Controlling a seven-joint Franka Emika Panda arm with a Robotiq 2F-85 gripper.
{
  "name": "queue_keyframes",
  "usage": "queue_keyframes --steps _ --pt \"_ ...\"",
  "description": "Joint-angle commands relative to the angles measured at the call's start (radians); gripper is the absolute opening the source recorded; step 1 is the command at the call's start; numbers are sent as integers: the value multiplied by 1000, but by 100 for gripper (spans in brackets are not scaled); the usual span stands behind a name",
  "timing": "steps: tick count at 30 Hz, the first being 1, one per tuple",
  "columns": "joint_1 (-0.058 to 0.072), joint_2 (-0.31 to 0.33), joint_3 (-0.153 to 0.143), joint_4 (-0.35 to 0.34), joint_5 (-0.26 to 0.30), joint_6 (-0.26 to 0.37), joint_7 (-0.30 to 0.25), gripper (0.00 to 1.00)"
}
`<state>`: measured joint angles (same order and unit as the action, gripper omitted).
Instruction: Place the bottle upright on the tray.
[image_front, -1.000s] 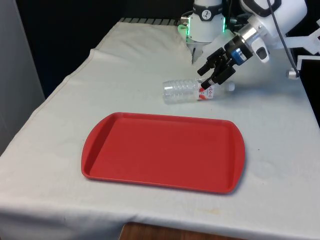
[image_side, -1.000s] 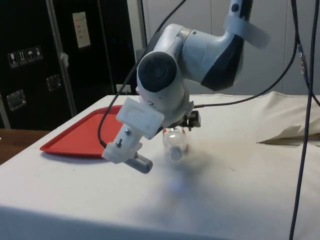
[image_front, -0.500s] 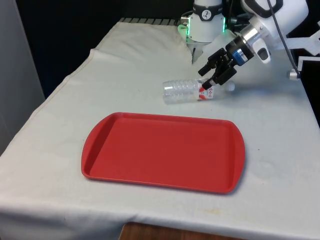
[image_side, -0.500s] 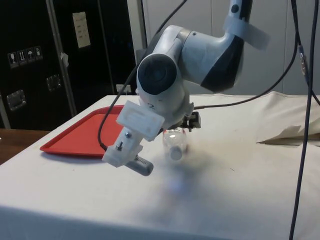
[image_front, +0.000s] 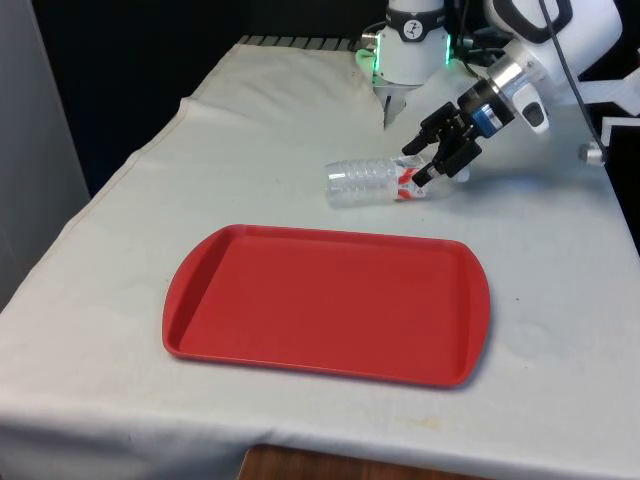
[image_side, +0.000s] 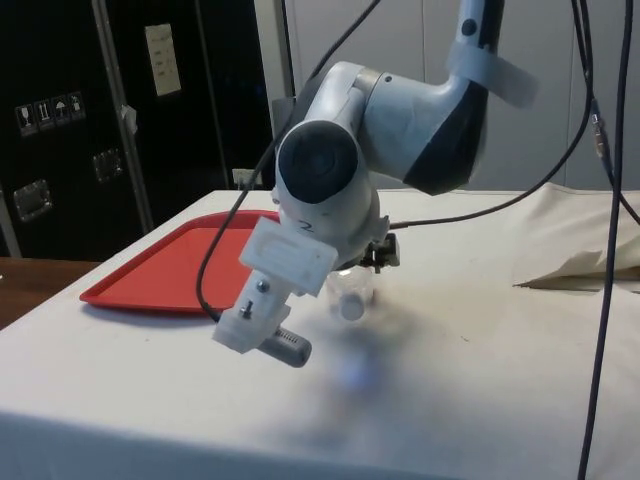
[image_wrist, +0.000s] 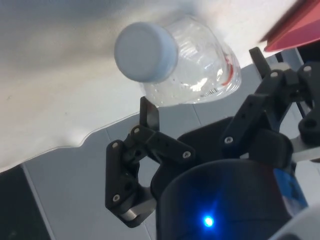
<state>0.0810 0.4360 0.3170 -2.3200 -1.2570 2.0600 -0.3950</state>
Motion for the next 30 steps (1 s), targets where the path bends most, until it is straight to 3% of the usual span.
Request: queue_keyframes --steps 1,7,30 --pt "4 8 -2 4 -11 -2 8 100" --pt "-1 15 1 5 -8 0 0 100" --pt "1 45 1 16 -18 -5 6 100"
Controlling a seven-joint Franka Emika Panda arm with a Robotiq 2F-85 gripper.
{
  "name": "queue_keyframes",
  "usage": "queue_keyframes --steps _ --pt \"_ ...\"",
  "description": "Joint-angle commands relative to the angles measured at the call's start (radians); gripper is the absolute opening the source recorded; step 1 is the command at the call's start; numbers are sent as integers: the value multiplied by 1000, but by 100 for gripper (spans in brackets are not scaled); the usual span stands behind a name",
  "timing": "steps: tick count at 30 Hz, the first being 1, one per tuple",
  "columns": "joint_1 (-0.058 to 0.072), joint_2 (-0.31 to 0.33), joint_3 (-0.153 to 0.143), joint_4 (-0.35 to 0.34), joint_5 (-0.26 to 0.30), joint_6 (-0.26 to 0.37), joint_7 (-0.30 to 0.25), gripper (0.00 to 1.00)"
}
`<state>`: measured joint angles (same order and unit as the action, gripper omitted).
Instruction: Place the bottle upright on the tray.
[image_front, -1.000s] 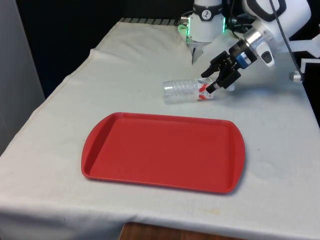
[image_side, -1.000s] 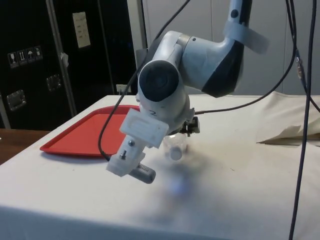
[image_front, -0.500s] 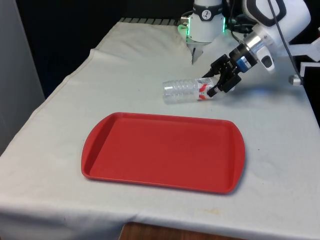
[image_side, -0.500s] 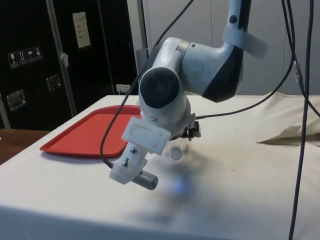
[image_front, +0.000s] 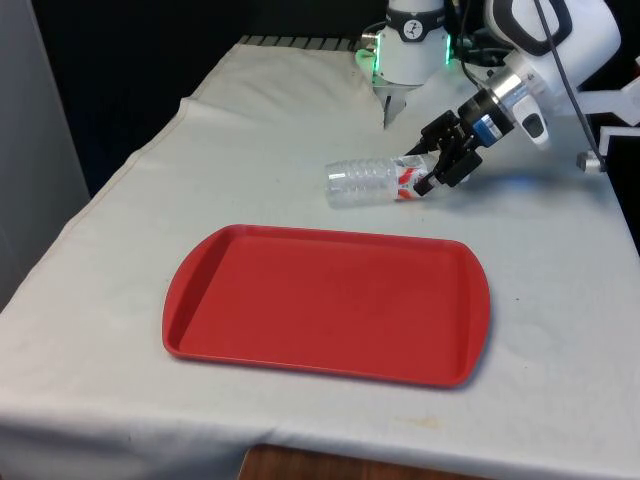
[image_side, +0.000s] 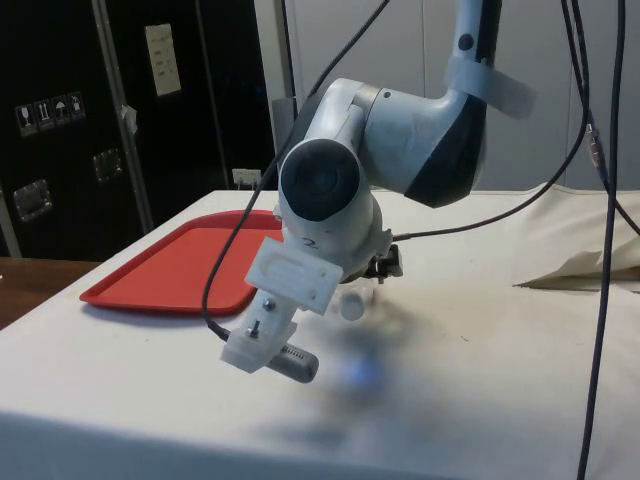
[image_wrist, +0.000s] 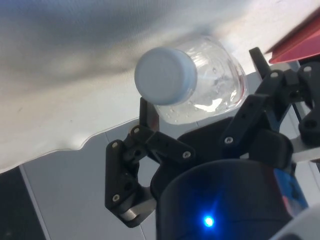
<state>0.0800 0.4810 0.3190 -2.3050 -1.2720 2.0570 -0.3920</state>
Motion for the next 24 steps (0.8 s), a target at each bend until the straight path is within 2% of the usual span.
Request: queue_keyframes --steps 1,18,21,22,24 --pt "2 0 -1 1 -2 -2 3 100" --pt "2 0 1 1 1 -2 0 100" --pt "0 0 0 0 0 0 -1 82" --pt "2 0 1 1 1 -2 0 82" --pt "1 0 1 0 1 -1 0 72"
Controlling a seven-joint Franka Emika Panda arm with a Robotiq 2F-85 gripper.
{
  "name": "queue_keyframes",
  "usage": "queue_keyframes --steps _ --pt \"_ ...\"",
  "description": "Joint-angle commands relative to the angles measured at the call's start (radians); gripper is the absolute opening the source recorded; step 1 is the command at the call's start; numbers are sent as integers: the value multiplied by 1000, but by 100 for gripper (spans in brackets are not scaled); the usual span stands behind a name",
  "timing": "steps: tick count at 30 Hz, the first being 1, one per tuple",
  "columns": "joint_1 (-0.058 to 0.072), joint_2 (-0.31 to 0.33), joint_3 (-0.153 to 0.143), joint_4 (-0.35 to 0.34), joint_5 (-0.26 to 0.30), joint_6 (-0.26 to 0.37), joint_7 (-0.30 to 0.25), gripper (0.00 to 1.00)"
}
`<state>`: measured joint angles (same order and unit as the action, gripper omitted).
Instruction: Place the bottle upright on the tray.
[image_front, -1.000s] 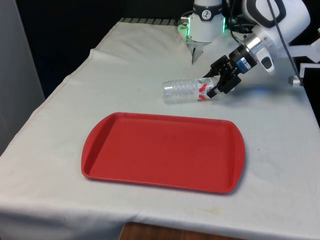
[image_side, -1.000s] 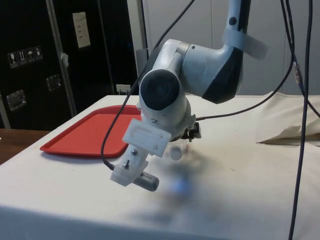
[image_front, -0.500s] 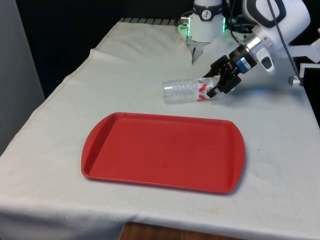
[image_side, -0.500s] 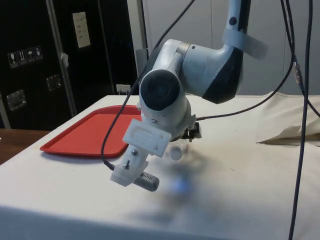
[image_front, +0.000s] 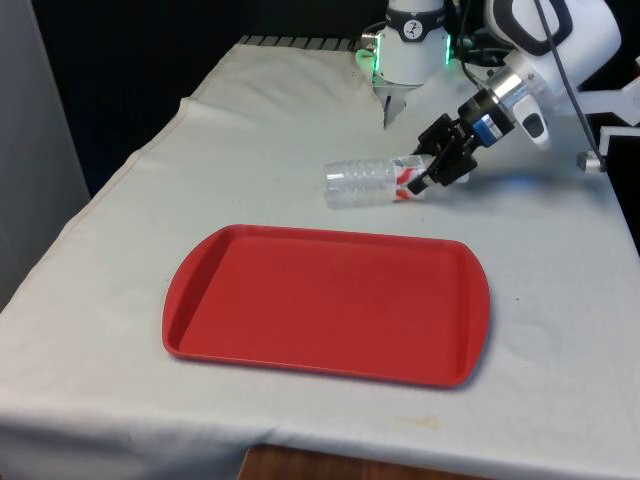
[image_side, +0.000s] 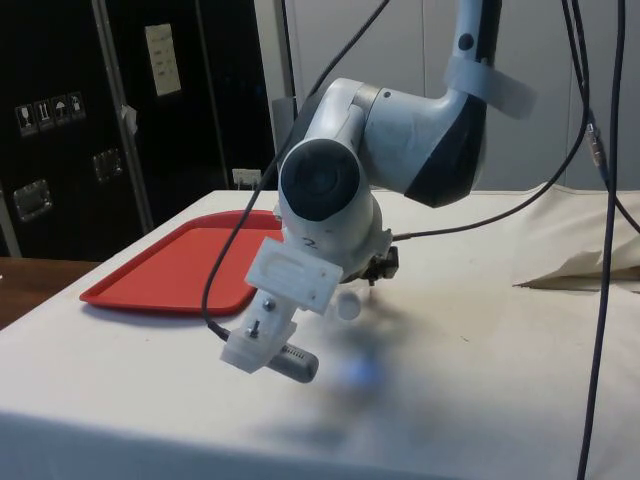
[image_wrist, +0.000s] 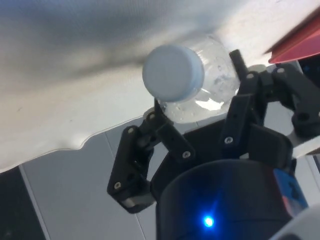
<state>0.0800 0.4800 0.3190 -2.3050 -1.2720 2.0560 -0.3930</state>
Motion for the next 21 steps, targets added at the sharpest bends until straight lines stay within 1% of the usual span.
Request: queue_keyframes --steps 1,2,4,5,9,12,16,17,21 --pt "1 1 1 0 1 -1 1 67" --pt "1 1 1 0 1 -1 1 60" --pt "0 -1 1 0 0 -3 -1 53" --pt "1 1 1 0 1 -2 0 53" --pt "-1 -1 5 0 0 -11 1 40" --pt "0 -3 6 0 0 -15 0 34" --pt "-1 -4 7 0 0 -19 0 32" --pt "0 -5 7 0 0 -20 -1 0" --pt "-3 -11 8 4 6 -23 -16 0"
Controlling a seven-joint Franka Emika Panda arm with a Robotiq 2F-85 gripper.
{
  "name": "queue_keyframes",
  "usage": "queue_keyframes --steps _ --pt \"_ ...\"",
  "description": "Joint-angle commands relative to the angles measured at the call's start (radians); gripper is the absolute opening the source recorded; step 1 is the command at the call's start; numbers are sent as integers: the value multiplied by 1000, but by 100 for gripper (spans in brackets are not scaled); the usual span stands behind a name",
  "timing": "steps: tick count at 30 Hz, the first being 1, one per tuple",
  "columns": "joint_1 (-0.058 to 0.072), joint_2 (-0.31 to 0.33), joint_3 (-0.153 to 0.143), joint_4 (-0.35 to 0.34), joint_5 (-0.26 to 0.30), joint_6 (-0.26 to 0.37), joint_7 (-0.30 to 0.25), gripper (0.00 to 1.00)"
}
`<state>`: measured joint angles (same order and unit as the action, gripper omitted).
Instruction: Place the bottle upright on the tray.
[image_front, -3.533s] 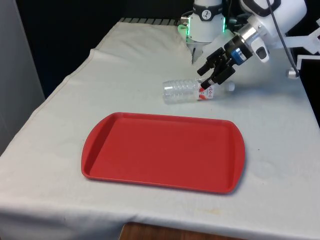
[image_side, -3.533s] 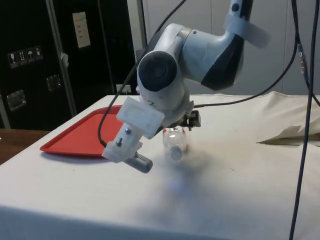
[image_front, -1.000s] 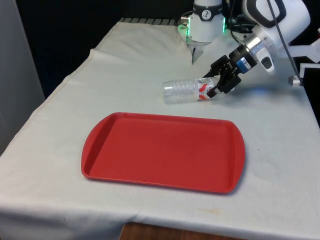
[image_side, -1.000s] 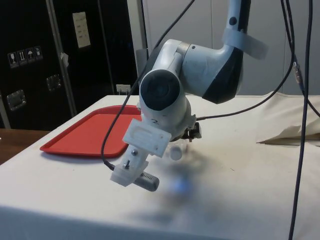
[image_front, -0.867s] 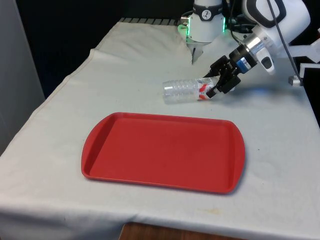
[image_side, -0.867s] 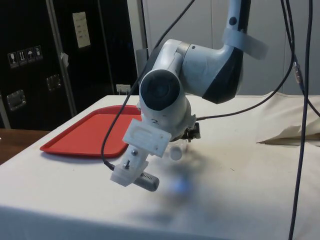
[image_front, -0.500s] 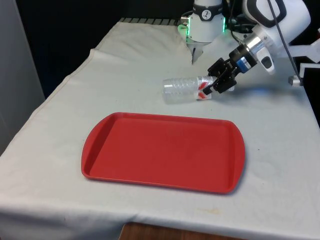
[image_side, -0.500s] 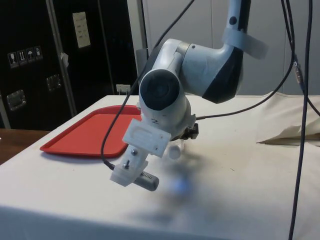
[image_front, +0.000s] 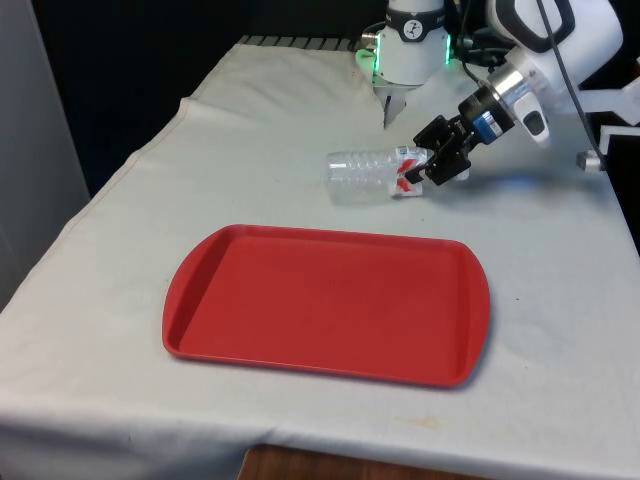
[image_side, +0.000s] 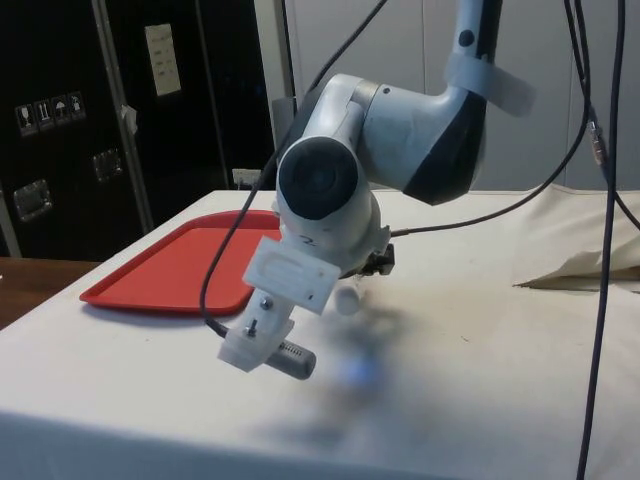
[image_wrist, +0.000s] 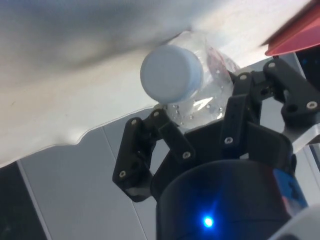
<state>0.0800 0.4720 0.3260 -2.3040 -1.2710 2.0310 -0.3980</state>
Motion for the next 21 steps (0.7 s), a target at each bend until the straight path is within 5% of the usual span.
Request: queue_keyframes --steps 1,21 --pt "-1 0 0 2 0 0 -2 0" --pt "-4 -96 4 2 74 -14 -135 0"
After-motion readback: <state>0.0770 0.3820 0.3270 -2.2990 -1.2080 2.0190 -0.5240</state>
